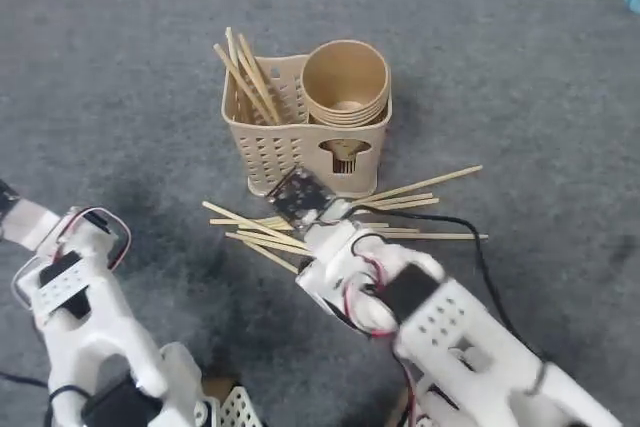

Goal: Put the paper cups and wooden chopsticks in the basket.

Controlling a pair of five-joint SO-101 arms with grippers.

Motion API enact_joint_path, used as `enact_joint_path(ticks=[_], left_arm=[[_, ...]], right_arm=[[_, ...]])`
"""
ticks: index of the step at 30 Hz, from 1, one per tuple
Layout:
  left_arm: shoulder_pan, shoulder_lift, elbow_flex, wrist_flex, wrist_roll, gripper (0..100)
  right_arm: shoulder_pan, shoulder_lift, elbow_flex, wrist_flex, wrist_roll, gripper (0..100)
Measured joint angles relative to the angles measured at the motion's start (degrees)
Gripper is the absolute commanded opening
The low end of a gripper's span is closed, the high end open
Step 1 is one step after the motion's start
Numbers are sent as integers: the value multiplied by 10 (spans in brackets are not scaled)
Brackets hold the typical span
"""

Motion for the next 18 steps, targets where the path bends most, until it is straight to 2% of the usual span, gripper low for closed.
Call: enact_joint_path(ticks=[4,10,18], left_arm=[[0,0,0,0,0,115],[0,0,0,0,0,115],[0,0,0,0,0,115]], right_arm=[[-1,122,-15,-28,10,191],[-1,259,-28,-147,15,183],[-1,299,-35,-214,55,177]])
